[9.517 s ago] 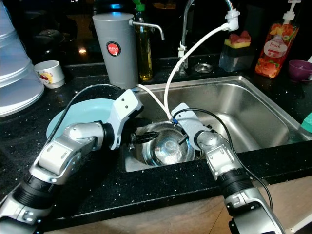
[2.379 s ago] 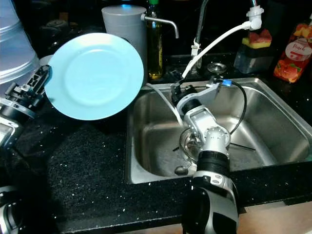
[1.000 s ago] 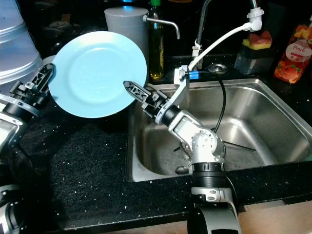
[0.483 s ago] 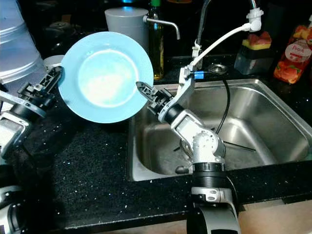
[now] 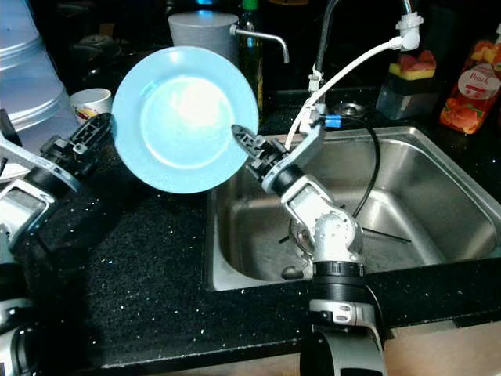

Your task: Kitchen organization

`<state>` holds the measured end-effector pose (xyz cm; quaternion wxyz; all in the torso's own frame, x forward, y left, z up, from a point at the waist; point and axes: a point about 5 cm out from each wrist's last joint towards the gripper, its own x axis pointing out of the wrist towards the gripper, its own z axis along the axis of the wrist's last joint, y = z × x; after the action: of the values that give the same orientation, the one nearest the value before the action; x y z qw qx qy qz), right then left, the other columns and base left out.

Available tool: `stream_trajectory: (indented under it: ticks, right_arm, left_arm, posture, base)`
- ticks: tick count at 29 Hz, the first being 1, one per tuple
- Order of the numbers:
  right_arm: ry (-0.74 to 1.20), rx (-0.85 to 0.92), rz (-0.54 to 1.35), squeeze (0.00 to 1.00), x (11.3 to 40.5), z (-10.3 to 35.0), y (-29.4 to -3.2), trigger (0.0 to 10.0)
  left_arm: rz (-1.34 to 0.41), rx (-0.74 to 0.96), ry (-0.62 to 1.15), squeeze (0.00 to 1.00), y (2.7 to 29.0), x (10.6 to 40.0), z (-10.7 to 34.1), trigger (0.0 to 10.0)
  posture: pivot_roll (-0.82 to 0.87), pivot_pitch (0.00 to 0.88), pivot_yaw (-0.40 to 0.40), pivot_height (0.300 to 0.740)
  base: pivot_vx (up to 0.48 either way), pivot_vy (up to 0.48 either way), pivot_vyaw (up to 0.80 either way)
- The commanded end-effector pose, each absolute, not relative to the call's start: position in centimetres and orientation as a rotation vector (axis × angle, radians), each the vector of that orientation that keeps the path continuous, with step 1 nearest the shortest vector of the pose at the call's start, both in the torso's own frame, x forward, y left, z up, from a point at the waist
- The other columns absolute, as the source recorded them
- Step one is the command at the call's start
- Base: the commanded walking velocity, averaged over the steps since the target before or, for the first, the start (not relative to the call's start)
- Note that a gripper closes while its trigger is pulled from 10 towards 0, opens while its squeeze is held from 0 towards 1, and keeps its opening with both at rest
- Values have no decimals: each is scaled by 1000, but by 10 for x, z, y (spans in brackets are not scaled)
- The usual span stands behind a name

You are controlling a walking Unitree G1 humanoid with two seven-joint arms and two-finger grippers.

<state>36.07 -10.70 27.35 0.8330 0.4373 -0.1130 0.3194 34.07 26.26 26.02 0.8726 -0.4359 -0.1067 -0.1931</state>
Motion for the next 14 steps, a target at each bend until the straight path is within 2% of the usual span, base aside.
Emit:
stream_trajectory:
  ticks: [1,2,6,8,9,10,11,12,14]
  right_arm:
    - [-289,999,643,0,364,281,-119,0]
    - [-303,1016,623,0,365,282,-125,0]
    - [-338,1006,548,0,369,283,-140,0]
    - [-339,862,453,0,375,280,-153,0]
    - [-339,862,453,0,375,280,-153,0]
    - [-331,764,406,0,377,278,-159,0]
    - [-321,675,373,0,379,278,-163,0]
    - [-320,519,323,0,381,280,-171,0]
    - [-317,468,309,0,382,281,-174,0]
  left_arm:
    - [-312,-893,-215,463,274,342,256,10000]
    - [-293,-891,-221,0,276,343,256,10000]
    - [-268,-848,-242,0,278,343,257,10000]
    - [-264,-760,-252,0,275,343,258,10000]
    - [-264,-760,-252,0,275,343,258,10000]
    - [-251,-725,-247,0,273,343,258,10000]
    - [-257,-678,-234,0,269,344,258,10000]
    - [-339,-542,-187,0,249,344,259,10000]
    - [-370,-498,-180,0,241,344,261,10000]
  posture:
    - [23,41,52,740]
    - [24,41,52,740]
    - [23,40,41,740]
    - [18,33,35,740]
    - [18,33,35,740]
    - [18,33,35,740]
    - [5,37,36,740]
    - [3,35,34,740]
    - [3,35,34,740]
  base:
    - [0,0,0]
    - [0,0,0]
    - [0,0,0]
    - [0,0,0]
    - [0,0,0]
    - [0,0,0]
    - [0,0,0]
    - [0,0,0]
    - [0,0,0]
